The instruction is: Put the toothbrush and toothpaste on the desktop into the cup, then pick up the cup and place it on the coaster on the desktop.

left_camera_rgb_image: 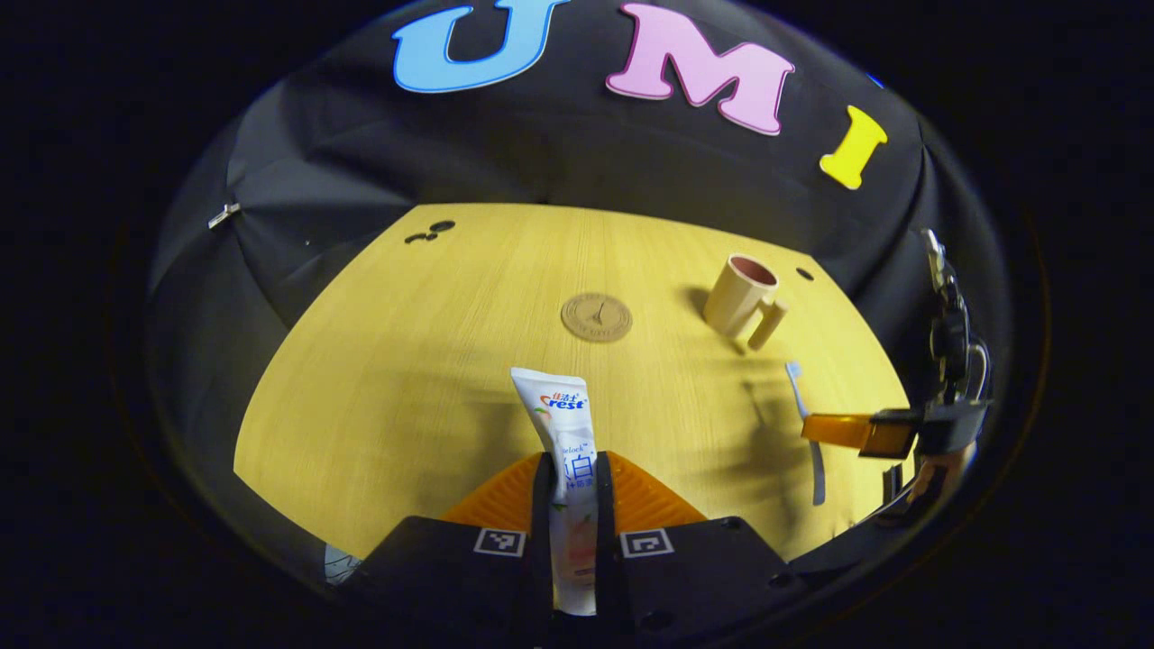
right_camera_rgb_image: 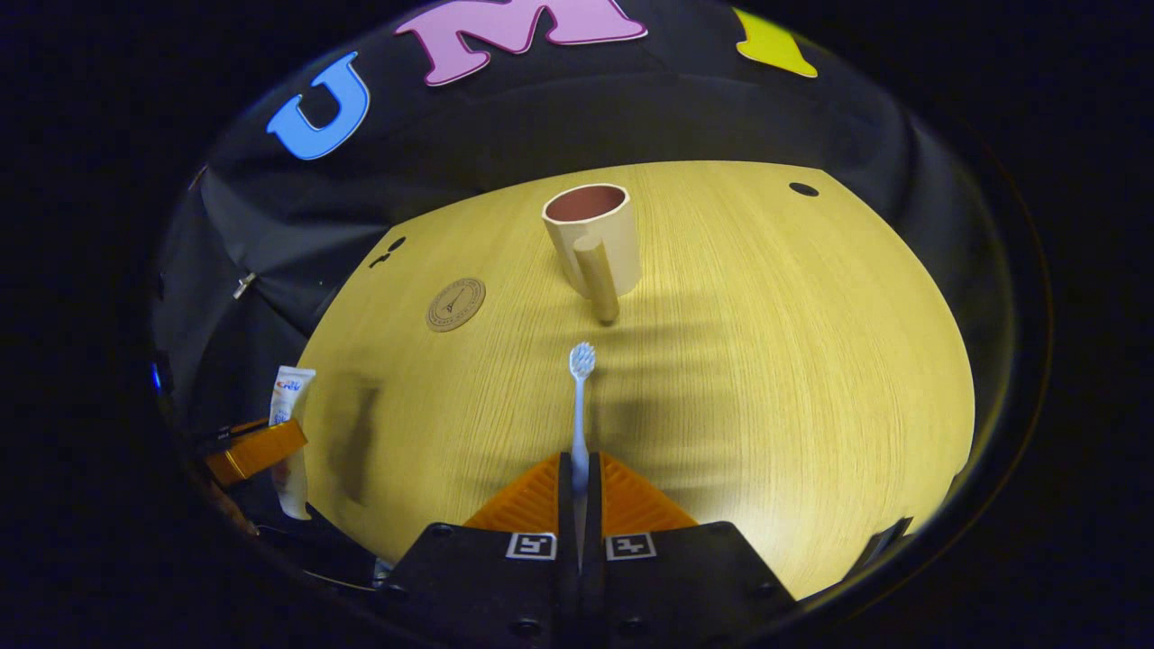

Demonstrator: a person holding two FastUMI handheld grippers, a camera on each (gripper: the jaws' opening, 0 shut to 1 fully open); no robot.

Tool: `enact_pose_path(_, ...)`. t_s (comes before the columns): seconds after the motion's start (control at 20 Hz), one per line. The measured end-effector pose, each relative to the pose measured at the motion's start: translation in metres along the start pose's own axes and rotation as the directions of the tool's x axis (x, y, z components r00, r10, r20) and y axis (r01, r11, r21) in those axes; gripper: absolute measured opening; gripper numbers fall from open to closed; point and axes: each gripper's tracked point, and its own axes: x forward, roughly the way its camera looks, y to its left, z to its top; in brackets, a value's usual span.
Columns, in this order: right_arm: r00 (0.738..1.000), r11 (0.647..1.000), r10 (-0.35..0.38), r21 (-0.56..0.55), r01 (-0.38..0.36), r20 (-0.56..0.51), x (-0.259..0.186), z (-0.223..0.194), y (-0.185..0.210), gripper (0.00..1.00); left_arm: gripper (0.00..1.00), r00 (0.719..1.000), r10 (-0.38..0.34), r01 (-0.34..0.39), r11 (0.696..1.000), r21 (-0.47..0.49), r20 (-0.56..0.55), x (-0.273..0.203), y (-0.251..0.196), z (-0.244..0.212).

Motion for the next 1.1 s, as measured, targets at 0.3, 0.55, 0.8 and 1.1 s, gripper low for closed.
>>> enact_pose_path(0.3,0.998,1.000,0.027,0.003,-0.027,0.062,-0.017,0.032,-0.025,0.05,0.27,0.987,-0.066,0.066,0.998,0.004,0.150,0.009,-0.050,0.086)
enact_pose_path(0.55,0.991,0.998,0.062,0.009,-0.063,0.122,-0.040,0.057,-0.037,0.05,0.24,0.945,-0.170,0.160,0.985,0.057,0.279,0.032,-0.108,0.168)
enact_pose_path(0.8,0.988,0.998,0.061,-0.021,-0.058,0.142,-0.045,0.068,-0.058,0.05,0.24,0.882,-0.264,0.259,0.964,0.066,0.391,0.067,-0.165,0.223)
enact_pose_path(1.1,0.982,0.998,0.059,-0.003,-0.059,0.178,-0.030,0.080,-0.078,0.05,0.24,0.808,-0.359,0.361,0.928,0.089,0.467,0.117,-0.212,0.251)
